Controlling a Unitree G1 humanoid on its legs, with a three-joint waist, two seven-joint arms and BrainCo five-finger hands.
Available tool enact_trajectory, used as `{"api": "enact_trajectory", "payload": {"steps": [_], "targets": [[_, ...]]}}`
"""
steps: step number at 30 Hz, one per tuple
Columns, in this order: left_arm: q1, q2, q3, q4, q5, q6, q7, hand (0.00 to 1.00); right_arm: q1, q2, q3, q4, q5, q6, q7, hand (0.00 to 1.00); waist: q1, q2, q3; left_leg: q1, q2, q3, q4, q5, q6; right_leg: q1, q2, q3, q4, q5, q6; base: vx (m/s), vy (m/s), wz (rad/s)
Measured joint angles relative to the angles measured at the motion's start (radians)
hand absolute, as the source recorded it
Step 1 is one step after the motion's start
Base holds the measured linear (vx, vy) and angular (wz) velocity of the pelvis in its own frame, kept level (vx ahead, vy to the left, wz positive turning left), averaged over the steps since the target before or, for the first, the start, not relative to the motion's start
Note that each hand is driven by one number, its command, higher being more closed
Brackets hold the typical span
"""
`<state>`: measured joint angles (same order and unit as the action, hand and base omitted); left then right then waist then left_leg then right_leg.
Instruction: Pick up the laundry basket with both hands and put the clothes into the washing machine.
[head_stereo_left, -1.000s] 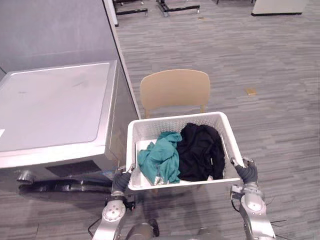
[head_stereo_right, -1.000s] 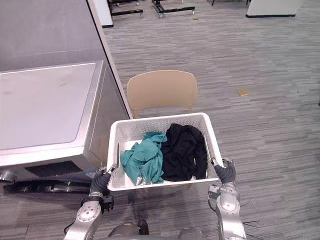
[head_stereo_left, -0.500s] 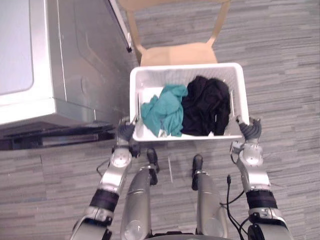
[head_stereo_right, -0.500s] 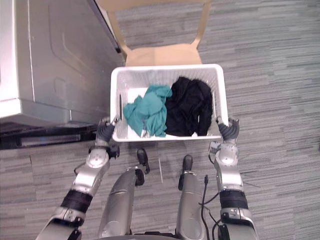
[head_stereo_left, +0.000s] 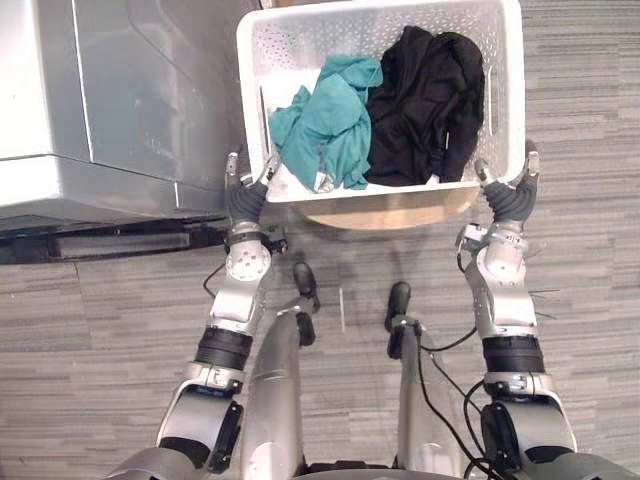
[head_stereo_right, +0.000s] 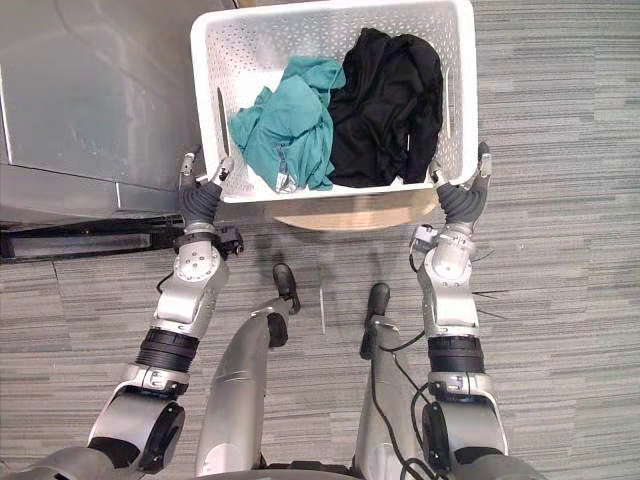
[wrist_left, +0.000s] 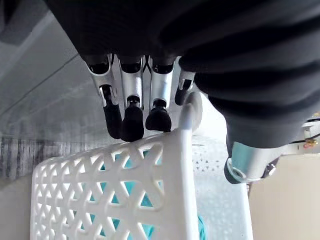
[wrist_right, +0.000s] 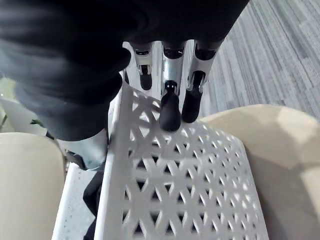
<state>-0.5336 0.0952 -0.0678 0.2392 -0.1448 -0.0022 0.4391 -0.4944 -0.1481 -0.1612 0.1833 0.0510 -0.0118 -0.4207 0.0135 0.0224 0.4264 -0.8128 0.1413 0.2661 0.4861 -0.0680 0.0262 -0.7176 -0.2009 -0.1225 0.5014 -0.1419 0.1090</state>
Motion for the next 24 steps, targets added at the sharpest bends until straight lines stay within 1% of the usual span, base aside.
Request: {"api": "enact_trajectory", "payload": {"steps": [1,3,4,6,7,10,12,14,16,18,20,24], "targets": [[0.019,-0.022,0.004,-0.016,0.0,-0.004,0.0,0.0,0.022,0.013,-0.002,-0.019,0.0,-0.009,-0.008,0.0,-0.001,0.0,0.0,0.012,-0.001,0.005,-0.003,0.0,0.0,0.008,-0.005,-0.004,0.001,-0.001,-0.001,0.05,-0.01,0.0],[0.059,-0.049,0.004,-0.047,0.0,-0.005,-0.001,0.0,0.051,0.024,-0.005,-0.035,0.0,-0.011,-0.015,0.0,-0.001,0.0,0.0,0.032,-0.004,0.009,-0.013,0.0,0.0,0.025,-0.009,-0.007,0.001,-0.002,-0.004,0.04,-0.027,0.02],[0.097,-0.064,0.004,-0.085,0.0,-0.007,-0.005,0.0,0.084,0.031,-0.005,-0.066,0.0,-0.013,-0.014,0.0,-0.001,0.0,0.0,0.04,-0.005,0.008,-0.016,-0.001,-0.001,0.033,-0.01,-0.012,0.001,-0.007,-0.011,0.04,-0.036,0.04],[0.152,-0.079,0.005,-0.128,0.0,-0.012,-0.019,0.0,0.132,0.048,-0.005,-0.108,0.0,-0.013,-0.012,0.0,0.001,-0.002,-0.001,0.049,-0.004,0.006,-0.017,-0.003,-0.004,0.043,-0.01,-0.017,0.001,-0.012,-0.019,0.02,-0.044,0.03],[0.183,-0.084,0.006,-0.146,0.0,-0.015,-0.026,0.0,0.161,0.061,-0.002,-0.132,0.0,-0.014,-0.012,0.0,0.001,-0.002,-0.001,0.056,-0.003,0.006,-0.016,-0.008,-0.011,0.052,-0.01,-0.018,0.002,-0.015,-0.021,0.01,-0.046,0.01],[0.239,-0.103,0.017,-0.186,0.0,-0.019,-0.036,0.0,0.219,0.067,0.001,-0.179,0.0,-0.019,-0.012,0.0,0.0,-0.003,-0.002,0.07,-0.001,0.002,-0.006,-0.012,-0.014,0.069,-0.011,-0.025,0.011,-0.023,-0.025,0.0,-0.038,0.03],[0.3,-0.113,0.031,-0.231,-0.001,-0.03,-0.067,0.0,0.264,0.067,-0.01,-0.221,0.0,-0.027,-0.012,0.0,-0.002,-0.003,-0.002,0.078,0.008,-0.008,0.024,-0.036,-0.015,0.09,-0.011,-0.039,0.037,-0.043,-0.029,-0.02,-0.044,0.06],[0.341,-0.114,0.032,-0.267,-0.001,-0.045,-0.071,0.0,0.294,0.068,-0.018,-0.25,0.0,-0.03,-0.01,0.0,0.001,-0.008,-0.005,0.092,0.014,-0.012,0.041,-0.048,-0.017,0.107,-0.011,-0.043,0.053,-0.06,-0.034,-0.02,-0.05,0.04],[0.388,-0.109,0.048,-0.288,0.0,-0.06,-0.089,0.0,0.332,0.068,-0.031,-0.267,0.004,-0.046,0.004,0.0,0.001,-0.013,-0.024,0.106,0.016,-0.015,0.043,-0.05,-0.017,0.122,-0.011,-0.048,0.059,-0.071,-0.036,0.0,-0.069,0.04],[0.407,-0.107,0.071,-0.288,0.0,-0.061,-0.097,0.0,0.351,0.067,-0.035,-0.274,0.012,-0.049,0.013,0.0,0.001,-0.013,-0.025,0.124,0.017,-0.016,0.043,-0.05,-0.018,0.139,-0.011,-0.051,0.06,-0.073,-0.036,0.01,-0.049,0.02],[0.435,-0.104,0.076,-0.288,0.0,-0.061,-0.11,0.0,0.379,0.066,-0.036,-0.281,0.018,-0.049,0.025,0.0,0.001,-0.014,-0.043,0.129,0.017,-0.016,0.044,-0.052,-0.021,0.144,-0.011,-0.057,0.065,-0.077,-0.036,0.02,-0.056,0.02],[0.48,-0.102,0.08,-0.288,0.0,-0.062,-0.125,0.0,0.442,0.065,-0.036,-0.281,0.019,-0.05,0.049,0.0,0.001,-0.015,-0.05,0.176,0.019,-0.022,0.046,-0.061,-0.028,0.201,-0.01,-0.069,0.067,-0.091,-0.034,0.04,-0.04,0.08]]}}
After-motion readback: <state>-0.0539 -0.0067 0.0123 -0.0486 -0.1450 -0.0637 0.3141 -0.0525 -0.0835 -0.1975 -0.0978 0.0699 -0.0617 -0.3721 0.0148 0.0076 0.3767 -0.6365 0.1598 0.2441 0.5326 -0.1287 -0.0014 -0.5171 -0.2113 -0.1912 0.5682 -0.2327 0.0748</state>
